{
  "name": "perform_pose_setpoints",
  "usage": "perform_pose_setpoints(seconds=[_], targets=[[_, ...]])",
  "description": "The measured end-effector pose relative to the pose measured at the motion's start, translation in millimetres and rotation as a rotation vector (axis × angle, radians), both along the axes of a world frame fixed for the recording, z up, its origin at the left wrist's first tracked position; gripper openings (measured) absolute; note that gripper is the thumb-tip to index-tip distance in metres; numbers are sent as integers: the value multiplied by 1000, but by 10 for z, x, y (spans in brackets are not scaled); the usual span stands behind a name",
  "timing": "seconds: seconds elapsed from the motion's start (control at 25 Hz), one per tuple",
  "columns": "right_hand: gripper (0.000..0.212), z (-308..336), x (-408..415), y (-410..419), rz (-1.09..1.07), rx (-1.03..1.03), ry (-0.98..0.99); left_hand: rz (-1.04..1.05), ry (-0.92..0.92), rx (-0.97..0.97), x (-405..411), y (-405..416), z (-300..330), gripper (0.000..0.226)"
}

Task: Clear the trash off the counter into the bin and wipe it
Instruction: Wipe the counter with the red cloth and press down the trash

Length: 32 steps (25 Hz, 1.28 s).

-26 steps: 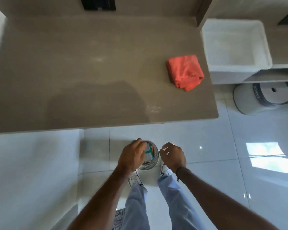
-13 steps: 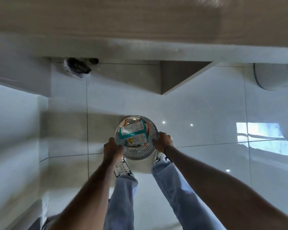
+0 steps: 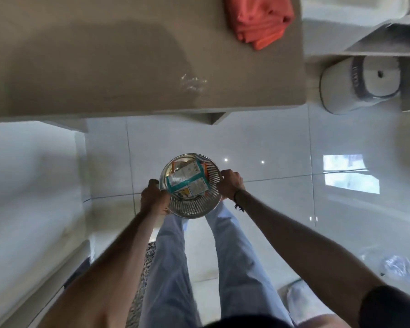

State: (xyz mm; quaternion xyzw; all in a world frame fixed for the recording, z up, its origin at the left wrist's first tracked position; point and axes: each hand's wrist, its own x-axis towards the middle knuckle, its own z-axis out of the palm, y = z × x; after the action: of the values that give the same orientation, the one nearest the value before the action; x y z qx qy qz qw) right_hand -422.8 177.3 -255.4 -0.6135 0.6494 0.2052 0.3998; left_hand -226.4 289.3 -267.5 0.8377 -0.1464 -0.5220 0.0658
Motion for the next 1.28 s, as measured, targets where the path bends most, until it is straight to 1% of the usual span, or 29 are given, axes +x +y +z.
perform_pose_setpoints(seconds=[0.08, 0.16, 0.2, 0.28, 0.36, 0.44, 0.48, 0.52, 0.56, 0.6, 0.68, 0.72, 0.8, 0.84, 0.92, 1.04, 1.12, 1.16, 1.2, 1.28], targets=[[27, 503, -54, 1, -46, 12, -41, -14, 86, -22, 12, -22, 468, 39], [33, 978, -88, -53, -81, -52, -70, -30, 136, -36, 31, -43, 850, 37], [34, 1160, -71, -106, -68, -134, -81, -11, 152, -41, 46, -67, 995, 33], [30, 1485, 11, -236, -2, -360, -127, 69, 176, -37, 74, -108, 1218, 30], [22, 1794, 144, -403, 84, -610, -234, 124, 165, -28, 103, -171, 1388, 30], [15, 2059, 278, -654, 142, -878, -385, 125, 139, -26, 142, -244, 1459, 30], [16, 2168, 332, -821, 153, -996, -460, 118, 126, -23, 163, -257, 1468, 30], [22, 2253, 380, -1029, 159, -1090, -505, 105, 111, -19, 194, -267, 1471, 31], [32, 2310, 427, -1259, 163, -1135, -503, 87, 100, -18, 225, -264, 1460, 33], [46, 2350, 487, -1508, 172, -1121, -451, 75, 88, -21, 249, -253, 1451, 34], [78, 2377, 638, -1980, 249, -944, -278, 74, 63, -30, 290, -233, 1408, 36], [90, 2351, 722, -2189, 327, -862, -189, 68, 43, -30, 310, -232, 1369, 37], [99, 2209, 874, -2489, 504, -761, -40, 50, 10, -19, 342, -215, 1315, 37], [97, 2103, 921, -2588, 565, -719, 4, 50, 3, -19, 362, -209, 1297, 36], [89, 1925, 983, -2695, 577, -672, 4, 61, 1, -16, 444, -196, 1286, 35], [75, 1824, 932, -2683, 462, -714, -161, 147, 20, -6, 571, -177, 1318, 33], [70, 1893, 914, -2627, 428, -706, -277, 196, 44, -8, 639, -170, 1329, 31], [66, 1940, 944, -2541, 417, -706, -337, 217, 61, -12, 666, -170, 1347, 30], [61, 1967, 988, -2384, 438, -709, -353, 229, 80, -22, 689, -172, 1364, 29], [47, 1964, 1119, -1901, 530, -646, -329, 230, 105, -47, 735, -183, 1387, 29]])
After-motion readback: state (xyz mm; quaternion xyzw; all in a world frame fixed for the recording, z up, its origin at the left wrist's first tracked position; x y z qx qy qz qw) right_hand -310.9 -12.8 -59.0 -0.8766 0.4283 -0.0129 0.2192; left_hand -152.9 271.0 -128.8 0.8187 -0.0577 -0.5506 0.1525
